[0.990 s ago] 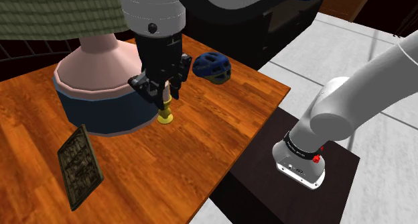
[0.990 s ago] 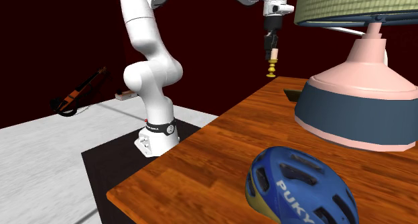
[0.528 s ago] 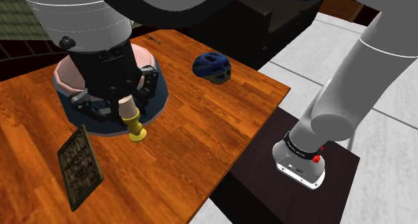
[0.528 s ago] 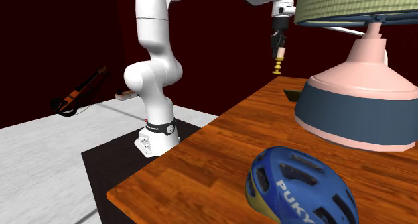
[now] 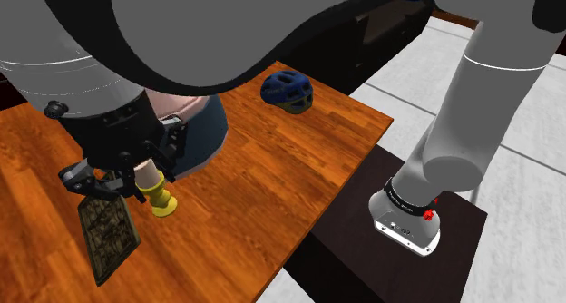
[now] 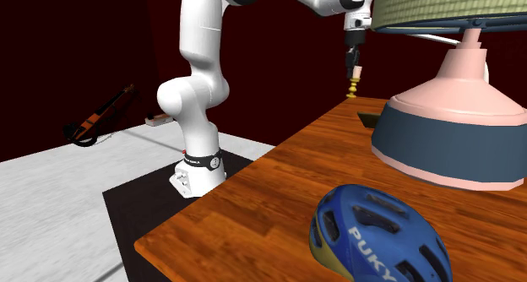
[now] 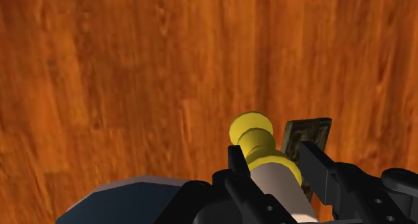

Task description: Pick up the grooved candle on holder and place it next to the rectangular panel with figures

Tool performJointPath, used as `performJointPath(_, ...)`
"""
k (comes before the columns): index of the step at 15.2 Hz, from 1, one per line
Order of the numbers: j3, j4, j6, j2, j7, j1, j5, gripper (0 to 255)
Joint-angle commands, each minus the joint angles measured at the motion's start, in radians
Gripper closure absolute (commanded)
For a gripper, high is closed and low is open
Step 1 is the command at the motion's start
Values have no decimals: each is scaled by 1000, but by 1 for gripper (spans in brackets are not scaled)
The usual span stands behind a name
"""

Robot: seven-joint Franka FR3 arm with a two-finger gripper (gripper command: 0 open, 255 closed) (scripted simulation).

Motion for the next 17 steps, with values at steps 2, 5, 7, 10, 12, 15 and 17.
performJointPath(2,-5,-38,35,18,-18,-8,-7,255)
performJointPath(5,-7,-73,73,25,-12,-9,-14,255)
performJointPath(7,-8,-95,98,30,-7,-10,-20,255)
performJointPath(10,-12,-126,135,41,1,-9,-32,255)
performJointPath(12,-15,-145,159,49,7,-6,-41,255)
performJointPath(15,-22,-172,194,64,17,-2,-56,255)
performJointPath(17,-27,-189,217,74,25,2,-67,255)
